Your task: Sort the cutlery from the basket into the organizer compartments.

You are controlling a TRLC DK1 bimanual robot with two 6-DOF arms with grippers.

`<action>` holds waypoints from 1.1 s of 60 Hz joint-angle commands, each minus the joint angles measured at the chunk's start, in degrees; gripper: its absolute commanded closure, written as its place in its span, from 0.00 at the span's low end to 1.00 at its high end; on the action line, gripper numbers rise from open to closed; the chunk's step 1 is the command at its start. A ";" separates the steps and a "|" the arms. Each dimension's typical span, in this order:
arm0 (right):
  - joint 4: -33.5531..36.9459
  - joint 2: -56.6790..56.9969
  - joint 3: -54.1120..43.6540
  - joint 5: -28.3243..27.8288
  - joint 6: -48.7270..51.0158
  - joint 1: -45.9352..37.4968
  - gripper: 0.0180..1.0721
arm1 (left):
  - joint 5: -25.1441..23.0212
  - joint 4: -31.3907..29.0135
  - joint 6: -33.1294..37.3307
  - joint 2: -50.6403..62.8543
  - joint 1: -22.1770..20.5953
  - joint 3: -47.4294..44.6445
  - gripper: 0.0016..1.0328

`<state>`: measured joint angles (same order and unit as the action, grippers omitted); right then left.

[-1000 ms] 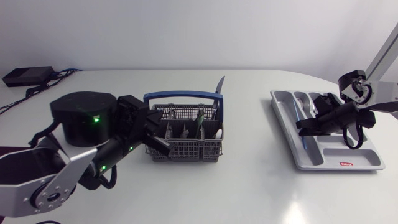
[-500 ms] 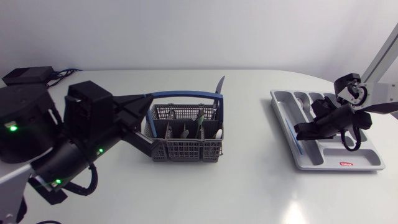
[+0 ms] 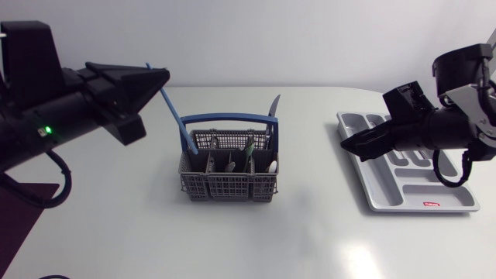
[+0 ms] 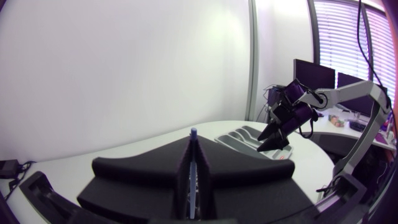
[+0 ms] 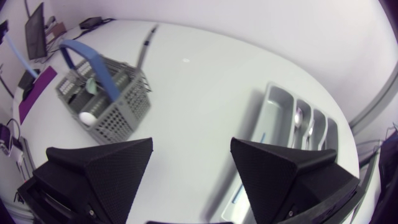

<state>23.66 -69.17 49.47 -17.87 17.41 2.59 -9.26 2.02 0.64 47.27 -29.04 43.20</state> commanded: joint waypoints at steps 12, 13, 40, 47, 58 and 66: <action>2.27 9.93 -1.05 -5.86 -0.01 14.46 0.12 | -14.21 -4.22 -9.35 8.90 5.39 6.90 0.95; 2.18 10.10 -0.87 -6.13 -0.18 15.34 0.12 | -15.18 -4.31 -9.79 9.42 5.57 7.16 0.95; -1.78 0.70 8.53 -8.06 -7.65 31.16 0.15 | -30.82 -5.10 -16.20 19.53 8.38 12.26 0.95; -3.45 -3.08 9.77 -7.97 -8.36 33.18 0.18 | -32.49 -4.66 -16.99 21.03 8.38 13.05 0.95; -5.20 -7.30 11.87 -7.80 -9.41 34.85 0.26 | -34.16 -3.60 -18.22 22.43 8.29 13.66 0.95; -5.47 -9.23 13.10 -7.88 -9.50 35.55 0.27 | -34.34 -2.72 -18.75 22.61 8.29 13.75 0.95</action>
<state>19.00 -77.06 60.82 -25.52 9.17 37.34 -42.76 -1.50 -16.23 69.06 -20.69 55.05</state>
